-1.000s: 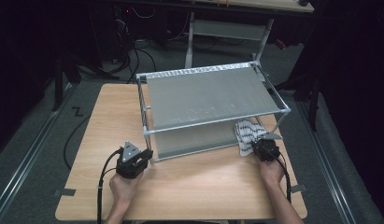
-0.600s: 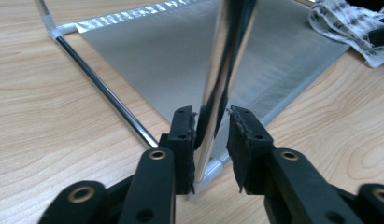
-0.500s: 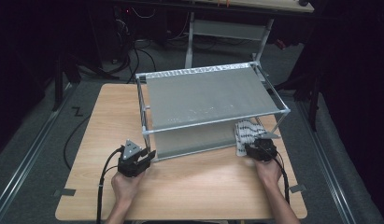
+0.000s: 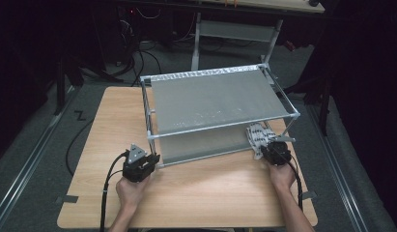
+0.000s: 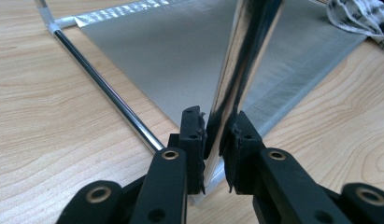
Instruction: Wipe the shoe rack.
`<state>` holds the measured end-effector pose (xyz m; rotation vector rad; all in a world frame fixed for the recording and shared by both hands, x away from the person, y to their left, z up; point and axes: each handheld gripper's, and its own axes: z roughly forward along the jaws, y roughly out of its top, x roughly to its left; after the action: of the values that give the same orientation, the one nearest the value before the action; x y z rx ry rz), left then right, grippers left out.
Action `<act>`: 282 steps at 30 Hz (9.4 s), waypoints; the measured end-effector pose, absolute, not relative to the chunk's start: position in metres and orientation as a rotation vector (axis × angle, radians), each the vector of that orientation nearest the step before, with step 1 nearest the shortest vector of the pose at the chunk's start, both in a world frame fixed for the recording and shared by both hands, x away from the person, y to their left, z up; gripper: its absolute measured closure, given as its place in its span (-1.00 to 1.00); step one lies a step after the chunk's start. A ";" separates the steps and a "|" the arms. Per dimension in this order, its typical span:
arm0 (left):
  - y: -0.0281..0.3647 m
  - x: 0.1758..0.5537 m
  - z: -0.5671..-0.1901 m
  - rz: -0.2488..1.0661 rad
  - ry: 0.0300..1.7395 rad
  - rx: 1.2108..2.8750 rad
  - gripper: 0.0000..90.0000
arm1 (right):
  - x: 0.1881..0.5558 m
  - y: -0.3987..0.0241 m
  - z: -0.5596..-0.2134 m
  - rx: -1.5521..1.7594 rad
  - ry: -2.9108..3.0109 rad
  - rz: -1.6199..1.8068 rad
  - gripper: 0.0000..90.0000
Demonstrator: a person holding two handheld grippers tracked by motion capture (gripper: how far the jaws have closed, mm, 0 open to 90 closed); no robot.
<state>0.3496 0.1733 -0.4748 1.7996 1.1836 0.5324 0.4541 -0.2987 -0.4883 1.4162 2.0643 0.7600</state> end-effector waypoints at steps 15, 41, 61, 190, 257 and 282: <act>0.171 0.353 -0.485 0.534 1.185 1.819 0.68 | 0.425 -0.307 -0.457 1.324 2.059 0.835 0.77; 0.167 0.361 -0.500 0.527 1.200 1.893 0.73 | 0.379 -0.324 -0.421 1.262 1.992 0.936 0.77; 0.165 0.359 -0.502 0.557 1.198 1.899 0.76 | 0.363 -0.337 -0.378 1.238 1.946 0.956 0.77; 0.124 0.385 -0.499 0.534 1.133 1.963 0.77 | 0.431 -0.199 -0.331 0.931 2.060 1.066 0.68; 0.113 0.397 -0.499 0.503 1.114 1.982 0.77 | 0.441 -0.241 -0.331 1.018 1.963 0.961 0.68; 0.103 0.400 -0.501 0.510 1.104 1.960 0.77 | 0.420 -0.174 -0.334 0.837 2.079 1.072 0.65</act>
<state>0.4002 0.1031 -0.5014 1.9602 1.1042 0.5105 0.4202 -0.1738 -0.3336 0.8370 2.0792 1.0725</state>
